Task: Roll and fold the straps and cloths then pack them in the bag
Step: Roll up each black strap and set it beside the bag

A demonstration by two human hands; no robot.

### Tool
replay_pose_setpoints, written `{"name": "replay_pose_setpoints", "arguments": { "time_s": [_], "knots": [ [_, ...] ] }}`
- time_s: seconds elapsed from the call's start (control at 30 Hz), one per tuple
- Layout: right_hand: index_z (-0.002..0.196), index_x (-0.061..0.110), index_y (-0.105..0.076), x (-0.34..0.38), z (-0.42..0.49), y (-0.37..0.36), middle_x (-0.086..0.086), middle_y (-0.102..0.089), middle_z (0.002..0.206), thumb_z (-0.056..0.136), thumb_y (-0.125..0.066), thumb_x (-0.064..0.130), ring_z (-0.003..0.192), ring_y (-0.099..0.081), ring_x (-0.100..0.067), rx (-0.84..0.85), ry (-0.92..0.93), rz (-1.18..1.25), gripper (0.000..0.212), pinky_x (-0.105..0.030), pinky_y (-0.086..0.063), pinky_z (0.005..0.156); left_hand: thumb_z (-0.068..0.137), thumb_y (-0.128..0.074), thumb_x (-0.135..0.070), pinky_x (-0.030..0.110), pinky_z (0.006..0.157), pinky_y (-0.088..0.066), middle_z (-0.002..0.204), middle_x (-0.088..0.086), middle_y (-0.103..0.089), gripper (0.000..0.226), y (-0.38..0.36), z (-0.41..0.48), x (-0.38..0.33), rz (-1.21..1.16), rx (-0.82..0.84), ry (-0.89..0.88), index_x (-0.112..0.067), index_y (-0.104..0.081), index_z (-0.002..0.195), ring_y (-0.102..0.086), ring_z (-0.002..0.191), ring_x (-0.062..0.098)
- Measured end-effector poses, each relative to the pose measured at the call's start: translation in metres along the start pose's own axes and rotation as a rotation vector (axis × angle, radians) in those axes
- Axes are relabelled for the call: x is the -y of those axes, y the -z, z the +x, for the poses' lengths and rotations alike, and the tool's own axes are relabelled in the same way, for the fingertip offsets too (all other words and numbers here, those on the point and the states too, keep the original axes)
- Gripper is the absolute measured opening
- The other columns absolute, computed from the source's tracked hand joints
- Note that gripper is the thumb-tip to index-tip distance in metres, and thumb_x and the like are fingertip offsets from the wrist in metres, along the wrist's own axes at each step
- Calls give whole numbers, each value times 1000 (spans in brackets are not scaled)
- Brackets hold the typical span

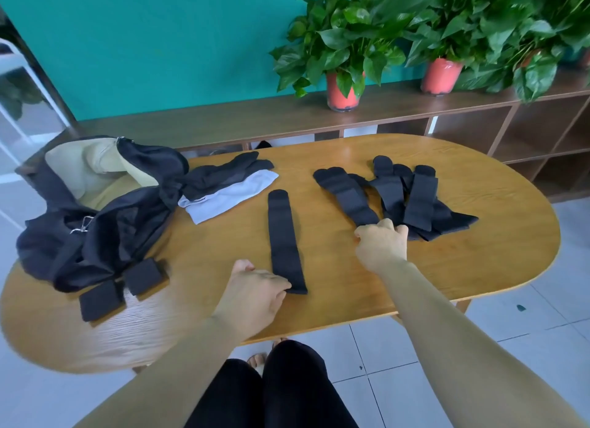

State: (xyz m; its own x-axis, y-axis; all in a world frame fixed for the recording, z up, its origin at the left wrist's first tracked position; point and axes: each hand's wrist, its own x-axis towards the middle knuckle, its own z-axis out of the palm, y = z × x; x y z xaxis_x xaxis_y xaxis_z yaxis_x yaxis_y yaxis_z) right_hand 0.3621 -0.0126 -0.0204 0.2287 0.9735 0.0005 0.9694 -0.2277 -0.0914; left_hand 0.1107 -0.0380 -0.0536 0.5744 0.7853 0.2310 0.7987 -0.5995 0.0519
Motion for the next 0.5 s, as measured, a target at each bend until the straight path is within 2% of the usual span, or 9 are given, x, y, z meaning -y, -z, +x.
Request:
{"name": "replay_pose_setpoints", "arguments": {
  "time_s": [0.07,0.2,0.3,0.37,0.43,0.5],
  "knots": [
    [114,27,-62,8,-3,3,0,-60,101,88,-40,13,110,-41,-21,-8,15,-18,37,-38,-29,87,81,-64,-23,29,87,-21,72,-17,-67,11,4,-8,5,21,24,4,-33,-69,83,-61,68,4],
    [112,25,-62,30,-13,5,-1,-61,103,86,-44,12,112,-41,-22,-29,71,-26,34,-38,-28,90,87,-52,-39,28,92,-14,86,-15,-70,20,10,-13,10,-3,-1,-4,-32,-70,87,-64,85,4],
    [104,25,-62,47,-22,4,2,-61,98,85,-45,11,111,-41,-23,-61,154,-17,30,-38,-28,89,95,-49,-31,25,89,-9,94,-14,-69,21,17,-7,11,-57,-49,41,-30,-69,89,-62,98,7],
    [107,25,-61,58,-29,1,6,-62,104,86,-44,13,115,-40,-23,-87,242,-11,30,-38,-28,91,99,-44,-33,26,90,-10,110,-16,-66,24,21,-1,10,-94,-25,103,-32,-68,103,-56,109,7],
    [112,26,-61,67,-35,-3,8,-62,112,88,-44,14,120,-38,-21,-120,335,17,32,-37,-26,92,99,-43,-40,30,97,-11,128,-17,-58,30,22,4,7,-82,60,147,-33,-60,122,-49,120,6],
    [112,25,-63,73,-40,-6,9,-62,114,89,-45,14,122,-38,-20,-155,428,60,31,-36,-24,90,97,-45,-45,34,103,-10,142,-14,-47,38,20,7,6,-57,163,148,-33,-54,132,-42,129,6]
  ]
}}
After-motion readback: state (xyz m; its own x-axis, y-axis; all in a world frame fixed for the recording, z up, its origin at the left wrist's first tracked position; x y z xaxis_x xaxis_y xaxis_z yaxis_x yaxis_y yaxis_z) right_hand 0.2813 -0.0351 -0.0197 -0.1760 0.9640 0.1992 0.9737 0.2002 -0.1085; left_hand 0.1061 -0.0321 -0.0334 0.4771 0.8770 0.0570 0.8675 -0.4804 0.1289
